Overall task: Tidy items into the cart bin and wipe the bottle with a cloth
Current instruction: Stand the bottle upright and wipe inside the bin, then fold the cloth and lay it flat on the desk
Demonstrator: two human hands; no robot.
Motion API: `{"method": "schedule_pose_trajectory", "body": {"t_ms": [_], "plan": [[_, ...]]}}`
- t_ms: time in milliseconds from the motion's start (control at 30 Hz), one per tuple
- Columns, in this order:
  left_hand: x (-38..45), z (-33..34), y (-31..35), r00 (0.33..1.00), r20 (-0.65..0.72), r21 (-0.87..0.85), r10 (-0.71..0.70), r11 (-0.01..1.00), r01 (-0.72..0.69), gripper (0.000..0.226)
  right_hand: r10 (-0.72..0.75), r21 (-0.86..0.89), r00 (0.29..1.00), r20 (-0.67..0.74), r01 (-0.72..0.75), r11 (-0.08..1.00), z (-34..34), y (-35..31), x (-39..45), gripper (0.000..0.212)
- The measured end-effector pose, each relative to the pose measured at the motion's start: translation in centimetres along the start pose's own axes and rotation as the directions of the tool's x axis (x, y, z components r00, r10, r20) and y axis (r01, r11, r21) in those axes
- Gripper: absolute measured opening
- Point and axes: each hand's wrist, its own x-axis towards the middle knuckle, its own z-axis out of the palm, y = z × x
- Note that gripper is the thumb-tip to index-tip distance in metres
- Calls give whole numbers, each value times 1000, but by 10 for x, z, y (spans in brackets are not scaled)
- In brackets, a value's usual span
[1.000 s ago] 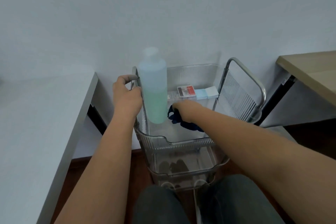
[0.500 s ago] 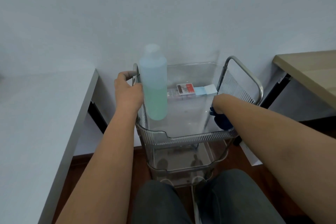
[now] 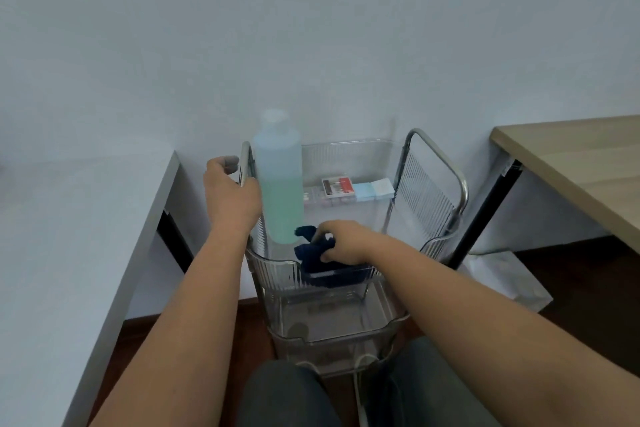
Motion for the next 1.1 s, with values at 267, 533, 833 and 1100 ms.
{"method": "schedule_pose_trajectory", "body": {"t_ms": [267,533,833,1100], "plan": [[-61,-9,-3,742,359,497,567,556,-666,22,-136,622,990,32,87,778,-25,26,-45,57],[-82,8,12,718,669,389,192,732,-559,47,-168,604,942,-289,315,732,-23,33,-72,18],[-67,1,48,698,673,347,245,728,-591,12,-240,468,886,-396,420,778,-65,32,-91,35],[-70,-22,96,787,543,155,291,887,-435,5,-312,86,728,-610,452,888,-91,15,-104,27]]}}
